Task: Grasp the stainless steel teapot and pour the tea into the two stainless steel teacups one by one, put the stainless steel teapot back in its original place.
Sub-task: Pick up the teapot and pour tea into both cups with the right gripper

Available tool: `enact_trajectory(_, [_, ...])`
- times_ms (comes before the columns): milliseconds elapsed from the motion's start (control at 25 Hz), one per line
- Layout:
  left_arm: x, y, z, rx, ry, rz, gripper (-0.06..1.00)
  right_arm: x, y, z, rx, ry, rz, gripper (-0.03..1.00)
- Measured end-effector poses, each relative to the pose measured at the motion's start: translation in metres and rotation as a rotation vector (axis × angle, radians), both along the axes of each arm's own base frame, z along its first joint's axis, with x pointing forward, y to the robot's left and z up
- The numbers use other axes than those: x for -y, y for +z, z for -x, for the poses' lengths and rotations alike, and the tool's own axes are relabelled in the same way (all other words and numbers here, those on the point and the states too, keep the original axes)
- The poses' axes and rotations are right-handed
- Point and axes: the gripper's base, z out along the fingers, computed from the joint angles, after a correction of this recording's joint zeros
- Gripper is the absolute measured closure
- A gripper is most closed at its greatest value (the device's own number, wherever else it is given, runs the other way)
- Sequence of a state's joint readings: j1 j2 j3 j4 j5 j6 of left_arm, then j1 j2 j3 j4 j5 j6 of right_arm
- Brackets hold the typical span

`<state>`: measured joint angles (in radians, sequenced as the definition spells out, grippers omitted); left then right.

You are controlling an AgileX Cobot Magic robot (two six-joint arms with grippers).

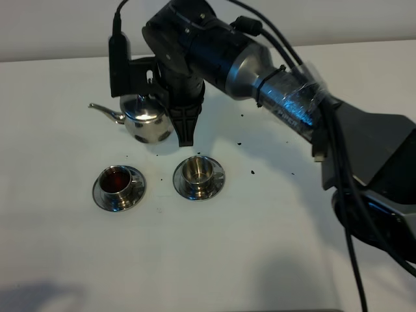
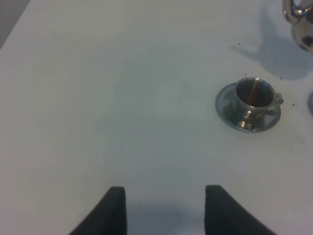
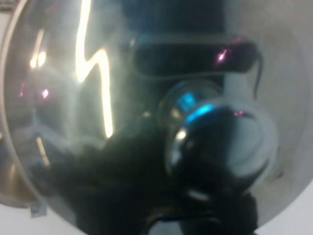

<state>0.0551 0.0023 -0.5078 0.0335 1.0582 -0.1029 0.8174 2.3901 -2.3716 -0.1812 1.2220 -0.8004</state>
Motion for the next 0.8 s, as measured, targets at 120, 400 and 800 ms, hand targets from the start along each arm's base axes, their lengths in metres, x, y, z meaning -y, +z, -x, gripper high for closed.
enact_trajectory(120, [0.0, 0.0, 0.0, 0.0, 0.0, 0.001, 0.54, 0.008, 0.014, 0.008, -0.003, -0.011, -0.002, 0.79])
enact_trajectory(400, [0.0, 0.0, 0.0, 0.0, 0.0, 0.001, 0.54, 0.05, 0.016, 0.04, -0.028, -0.02, 0.125, 0.79])
enact_trajectory(800, [0.0, 0.0, 0.0, 0.0, 0.0, 0.001, 0.54, 0.092, -0.024, 0.062, 0.128, 0.099, 0.194, 0.79])
